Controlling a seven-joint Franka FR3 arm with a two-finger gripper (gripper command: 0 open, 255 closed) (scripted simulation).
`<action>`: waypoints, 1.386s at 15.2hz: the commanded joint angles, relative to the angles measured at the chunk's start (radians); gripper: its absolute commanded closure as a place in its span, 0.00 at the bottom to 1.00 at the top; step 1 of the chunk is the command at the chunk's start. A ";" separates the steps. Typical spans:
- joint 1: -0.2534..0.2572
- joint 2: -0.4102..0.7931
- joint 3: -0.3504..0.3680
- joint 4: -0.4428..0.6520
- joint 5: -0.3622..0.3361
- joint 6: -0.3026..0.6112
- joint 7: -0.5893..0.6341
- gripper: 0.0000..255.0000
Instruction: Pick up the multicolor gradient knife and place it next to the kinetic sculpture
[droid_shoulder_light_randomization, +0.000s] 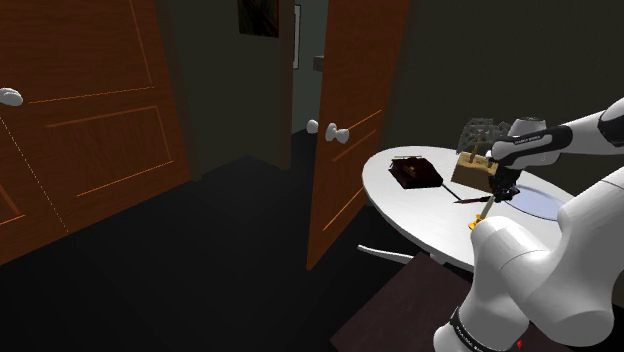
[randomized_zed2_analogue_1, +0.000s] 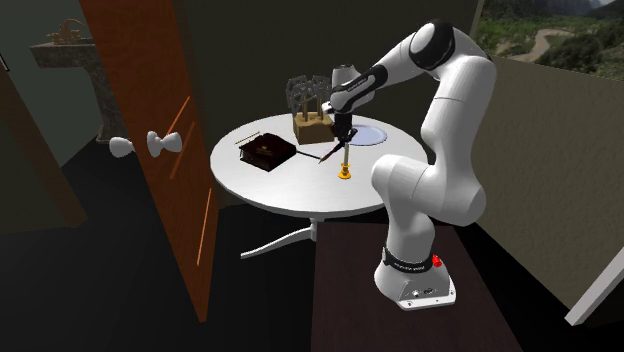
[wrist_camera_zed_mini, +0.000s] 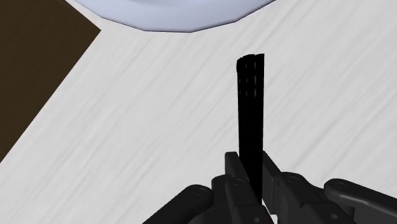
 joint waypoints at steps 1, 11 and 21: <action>0.015 -0.014 -0.018 -0.007 -0.020 0.017 0.016 1.00; 0.044 -0.048 -0.059 -0.012 -0.063 0.048 0.045 1.00; 0.005 -0.001 -0.006 -0.016 -0.010 0.015 0.015 0.00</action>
